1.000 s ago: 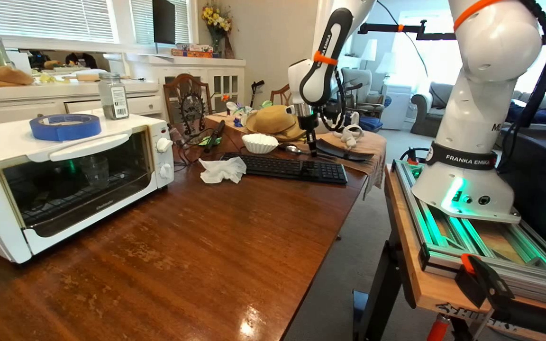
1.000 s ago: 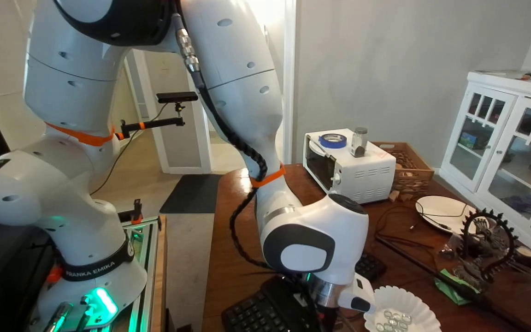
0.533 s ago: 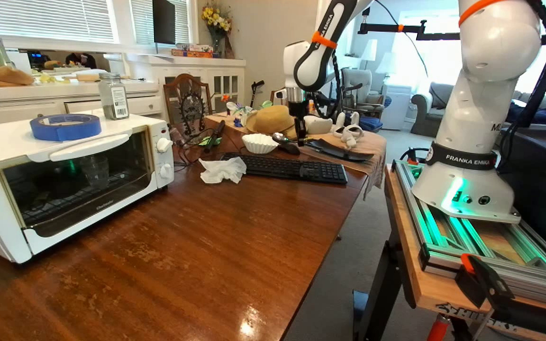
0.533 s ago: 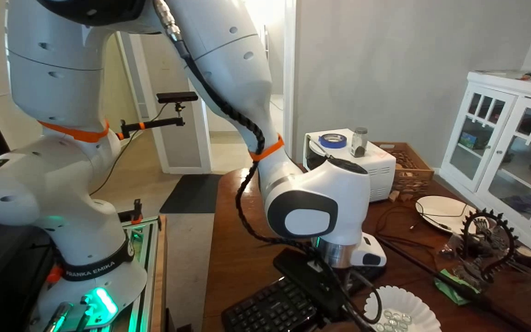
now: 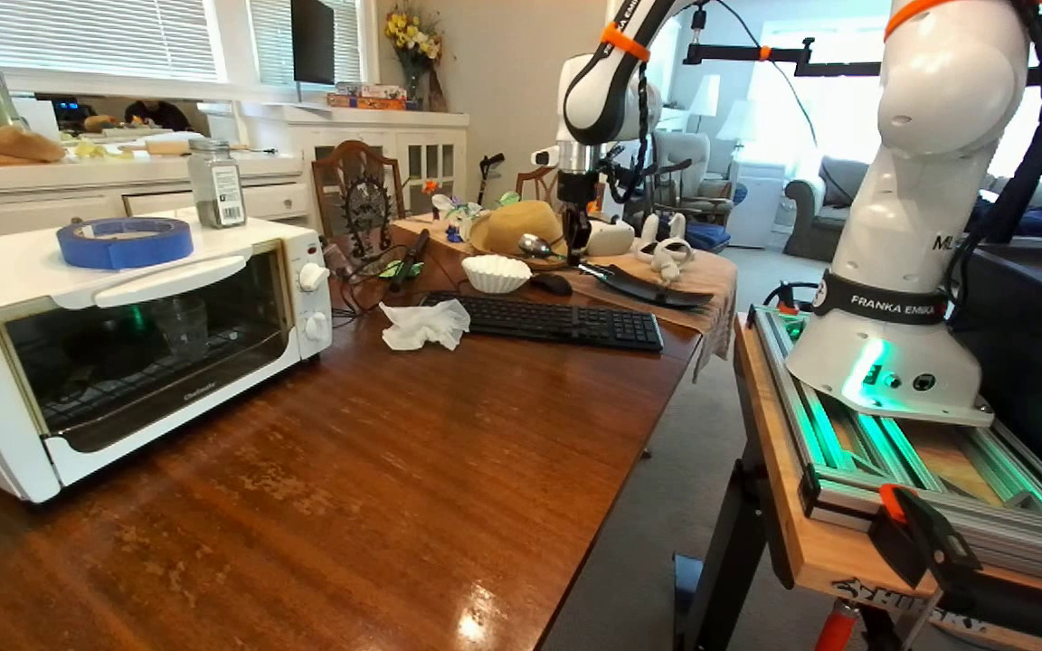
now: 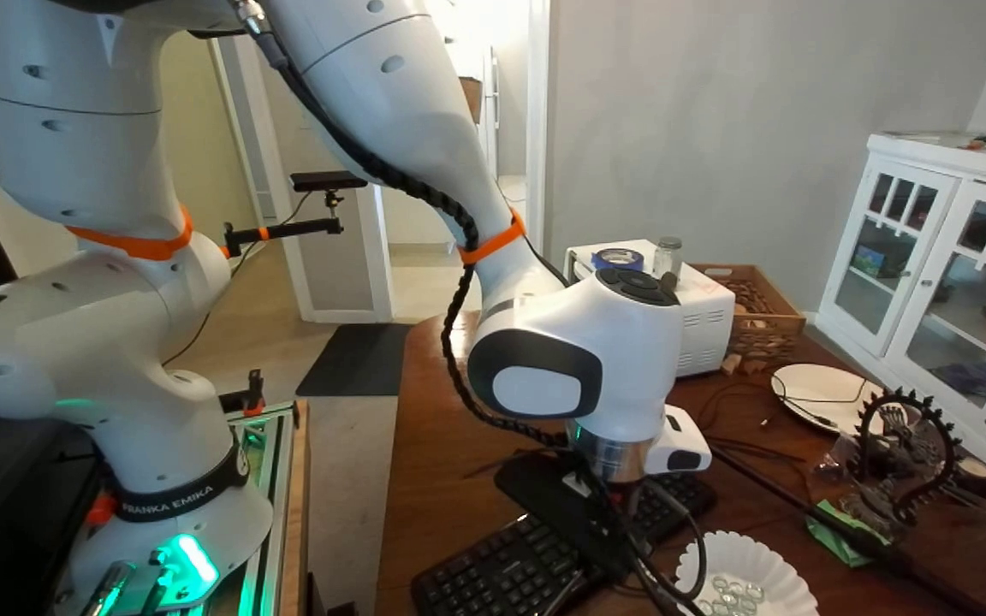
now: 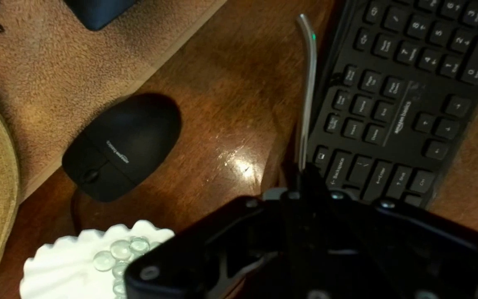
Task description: Put the spoon on top of the oven grill
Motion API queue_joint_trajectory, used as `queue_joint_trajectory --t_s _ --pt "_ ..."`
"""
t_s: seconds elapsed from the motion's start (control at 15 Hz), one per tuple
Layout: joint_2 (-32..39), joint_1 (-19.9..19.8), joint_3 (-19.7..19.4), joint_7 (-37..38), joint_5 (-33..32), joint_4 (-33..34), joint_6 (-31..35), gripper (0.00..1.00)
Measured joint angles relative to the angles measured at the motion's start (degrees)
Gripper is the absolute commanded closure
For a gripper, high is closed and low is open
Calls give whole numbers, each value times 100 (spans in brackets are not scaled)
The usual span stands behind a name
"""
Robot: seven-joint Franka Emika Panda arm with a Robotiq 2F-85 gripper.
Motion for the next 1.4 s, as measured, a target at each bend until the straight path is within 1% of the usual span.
queue_joint_trajectory --t_s 0.07,0.2,0.33,0.53,0.87,1.0,1.13,1.2,1.27,1.4 --pt "0 -2 12 -1 1 -6 0 99" --pt "2 35 -14 -1 1 -1 0 99" --pt "24 174 -71 -53 -6 98 2 99" --pt "107 567 33 -281 -35 527 -22 99" --pt "280 1290 514 -726 -35 1521 -416 99" --pt "353 1497 709 -1024 -26 1962 -680 99" --pt "411 1607 891 -1470 36 2365 -942 99" --pt "436 1628 971 -1747 90 2538 -1024 99" --pt "465 1632 1042 -2071 180 2682 -1046 95" --pt "514 1629 1086 -2563 338 2854 -1049 95"
